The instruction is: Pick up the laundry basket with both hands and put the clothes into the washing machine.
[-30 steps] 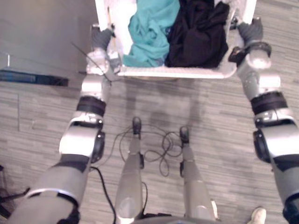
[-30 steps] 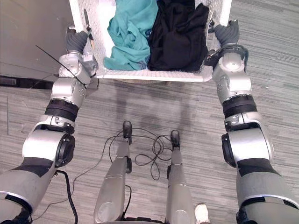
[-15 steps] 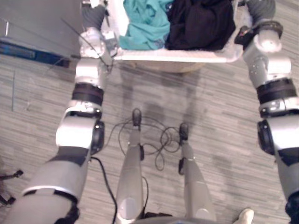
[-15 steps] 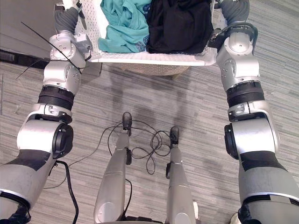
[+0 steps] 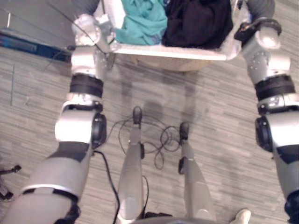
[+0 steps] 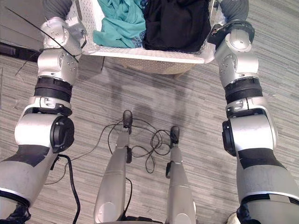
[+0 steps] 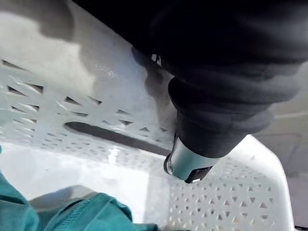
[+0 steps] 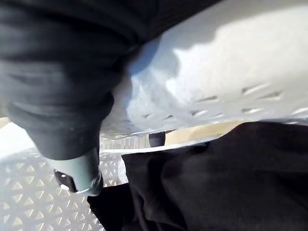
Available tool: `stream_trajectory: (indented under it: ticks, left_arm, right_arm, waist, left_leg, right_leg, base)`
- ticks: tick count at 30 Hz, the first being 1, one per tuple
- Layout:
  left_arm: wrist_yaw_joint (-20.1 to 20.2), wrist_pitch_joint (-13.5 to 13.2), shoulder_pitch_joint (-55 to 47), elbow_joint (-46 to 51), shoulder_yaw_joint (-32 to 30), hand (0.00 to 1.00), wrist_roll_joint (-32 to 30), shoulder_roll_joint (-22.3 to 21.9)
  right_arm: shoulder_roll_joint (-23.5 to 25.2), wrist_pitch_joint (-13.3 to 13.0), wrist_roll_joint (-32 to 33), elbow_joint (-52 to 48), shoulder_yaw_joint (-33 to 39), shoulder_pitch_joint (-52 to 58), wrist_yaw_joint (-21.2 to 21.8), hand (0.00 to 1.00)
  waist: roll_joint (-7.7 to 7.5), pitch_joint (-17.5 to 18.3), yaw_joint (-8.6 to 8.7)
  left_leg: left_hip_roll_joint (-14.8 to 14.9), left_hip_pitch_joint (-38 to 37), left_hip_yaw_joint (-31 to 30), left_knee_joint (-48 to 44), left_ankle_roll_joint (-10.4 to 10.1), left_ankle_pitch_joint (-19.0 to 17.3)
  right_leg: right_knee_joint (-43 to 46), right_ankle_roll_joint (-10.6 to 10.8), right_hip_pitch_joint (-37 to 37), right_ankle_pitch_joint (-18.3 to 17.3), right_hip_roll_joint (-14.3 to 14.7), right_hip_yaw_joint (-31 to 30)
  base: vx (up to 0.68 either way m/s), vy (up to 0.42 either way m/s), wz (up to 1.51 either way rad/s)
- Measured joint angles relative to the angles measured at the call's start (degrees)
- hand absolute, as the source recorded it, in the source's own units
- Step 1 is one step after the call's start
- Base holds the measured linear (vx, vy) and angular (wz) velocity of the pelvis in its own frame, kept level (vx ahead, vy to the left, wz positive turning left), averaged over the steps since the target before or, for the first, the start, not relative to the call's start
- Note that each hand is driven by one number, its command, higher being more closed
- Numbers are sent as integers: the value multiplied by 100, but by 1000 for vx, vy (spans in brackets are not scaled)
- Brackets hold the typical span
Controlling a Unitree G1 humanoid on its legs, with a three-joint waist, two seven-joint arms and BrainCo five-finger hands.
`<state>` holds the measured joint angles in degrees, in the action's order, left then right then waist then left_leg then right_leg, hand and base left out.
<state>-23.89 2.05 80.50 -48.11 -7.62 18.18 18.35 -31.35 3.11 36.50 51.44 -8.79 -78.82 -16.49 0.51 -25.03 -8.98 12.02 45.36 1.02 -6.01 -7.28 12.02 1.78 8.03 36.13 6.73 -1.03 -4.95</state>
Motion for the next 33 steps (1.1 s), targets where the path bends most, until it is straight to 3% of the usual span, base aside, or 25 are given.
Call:
stream_trajectory:
  ticks: [7, 24, 33]
  left_arm:
    - [-12, -12, 438, -24, -152, 0, 24, -2]
    - [-7, 103, 614, -207, -309, 0, 10, 109]
    - [-12, 160, 613, -205, -446, 0, -44, 86]
  right_arm:
    - [148, 252, -61, 390, -24, -43, 42, 0]
    - [83, 251, -144, 397, 219, -585, 172, 0]
    - [108, 317, -532, 397, 390, -734, 162, 0]
  waist:
    - [0, 0, 41]
    - [1, 0, 57]
    - [5, -2, 67]
  left_leg:
    - [0, 25, 21, -2, 0, 0]
    - [-21, 259, 64, -10, 2, 4]
    - [-23, 369, 66, -99, 2, 4]
  right_leg:
    - [15, -1, 50, -1, -4, -11]
    - [218, -35, 423, -27, -28, 1]
    - [310, -47, 541, -40, -32, -5]
  base:
    - [-2, 1, -1]
    - [-3, 2, -1]
    - [0, 0, 0]
